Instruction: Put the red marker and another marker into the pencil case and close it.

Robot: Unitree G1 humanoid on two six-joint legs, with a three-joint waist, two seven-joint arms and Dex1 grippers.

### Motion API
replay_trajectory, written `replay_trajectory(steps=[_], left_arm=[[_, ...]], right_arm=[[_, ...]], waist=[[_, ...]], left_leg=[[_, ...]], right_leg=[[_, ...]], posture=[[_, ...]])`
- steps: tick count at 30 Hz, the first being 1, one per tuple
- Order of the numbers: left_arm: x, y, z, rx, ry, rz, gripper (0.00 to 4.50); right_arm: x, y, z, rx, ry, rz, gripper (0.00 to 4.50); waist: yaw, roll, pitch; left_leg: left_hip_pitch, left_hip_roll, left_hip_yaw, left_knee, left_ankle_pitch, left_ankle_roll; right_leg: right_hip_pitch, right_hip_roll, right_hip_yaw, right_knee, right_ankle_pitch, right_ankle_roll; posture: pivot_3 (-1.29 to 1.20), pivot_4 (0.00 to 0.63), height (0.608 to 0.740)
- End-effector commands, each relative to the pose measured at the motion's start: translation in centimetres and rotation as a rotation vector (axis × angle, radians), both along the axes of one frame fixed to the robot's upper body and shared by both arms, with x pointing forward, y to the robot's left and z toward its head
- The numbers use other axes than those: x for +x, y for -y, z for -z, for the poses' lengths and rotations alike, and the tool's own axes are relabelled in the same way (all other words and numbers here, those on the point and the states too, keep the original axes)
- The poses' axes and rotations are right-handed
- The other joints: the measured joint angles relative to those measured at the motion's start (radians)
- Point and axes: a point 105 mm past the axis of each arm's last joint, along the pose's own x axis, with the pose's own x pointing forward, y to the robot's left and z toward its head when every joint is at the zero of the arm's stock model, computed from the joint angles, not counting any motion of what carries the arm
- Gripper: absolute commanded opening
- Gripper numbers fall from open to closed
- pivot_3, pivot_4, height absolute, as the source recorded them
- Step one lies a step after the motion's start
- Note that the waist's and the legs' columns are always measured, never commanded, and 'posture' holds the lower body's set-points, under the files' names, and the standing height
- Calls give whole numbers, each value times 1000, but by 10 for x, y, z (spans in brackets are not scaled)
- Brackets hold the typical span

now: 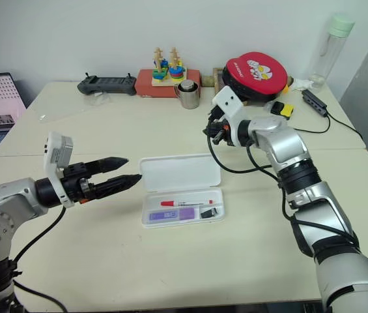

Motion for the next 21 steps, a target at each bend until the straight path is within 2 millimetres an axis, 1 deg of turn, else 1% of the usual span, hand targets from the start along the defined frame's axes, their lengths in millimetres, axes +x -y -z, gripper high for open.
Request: replay_trajectory(steps=[1, 3, 6, 9, 11, 14, 16, 19, 21], left_arm=[[-3, -8, -13, -3, 75, -20, 4500], [-5, -6, -14, -15, 79, -7, 4500], [-6, -3, -14, -35, 78, 3, 4500], [-11, 4, -6, -28, 46, 31, 4500], [-13, 4, -2, -16, 29, 36, 4500], [-15, 2, -3, -18, 27, 41, 4500], [-16, 2, -4, -22, 22, 50, 4500], [-24, 6, 3, -3, -11, 87, 4500], [-27, 6, 10, 24, -38, 101, 4500]], right_arm=[[0, -10, 0, -65, 33, -77, 38], [-6, -15, 5, -78, 8, -144, 38], [-17, -19, 7, -83, -10, -231, 38], [-31, -21, 8, -97, -17, -325, 38], [-45, -25, 2, -63, -10, -415, 38], [-69, -29, -6, -21, -9, -540, 38], [-81, -28, 0, -51, -16, -596, 38], [-97, -29, 11, -86, -42, -652, 38], [-106, -28, 28, -149, -74, -673, 38]], waist=[[0, 0, 0], [-2, 0, 0], [-4, 1, 0], [-5, 1, 0], [-4, 1, 0], [-4, 1, 0], [-3, 1, 0], [-2, 1, 0], [-2, 1, 0]], left_leg=[[0, 0, -1, 0, 0, 0], [0, 0, 0, 0, 0, 0], [0, 0, 0, 0, 0, 0], [0, 0, 0, 0, 0, 0], [0, 0, 0, 0, 0, 0], [-1, 0, 0, 0, 0, 0], [-1, 0, 0, 0, 0, 0], [-1, 0, 0, 0, 0, 0], [-1, 0, 0, 0, 0, 0]], right_leg=[[0, 0, -1, 0, 0, 0], [0, 0, 0, 0, 0, 0], [-1, 0, 1, 1, 0, 0], [-1, 0, 1, 1, 0, 0], [-1, 0, 1, 1, 0, 0], [-1, 0, 0, 0, 0, 0], [-1, 0, 0, 1, 0, 0], [-1, 0, 1, 1, 0, 0], [-1, 0, 1, 1, 0, 0]], posture=[[0, 150, 740], [0, 150, 740], [0, 150, 740], [0, 150, 740], [0, 150, 740], [0, 150, 740], [0, 150, 740], [0, 150, 740], [0, 150, 740]])
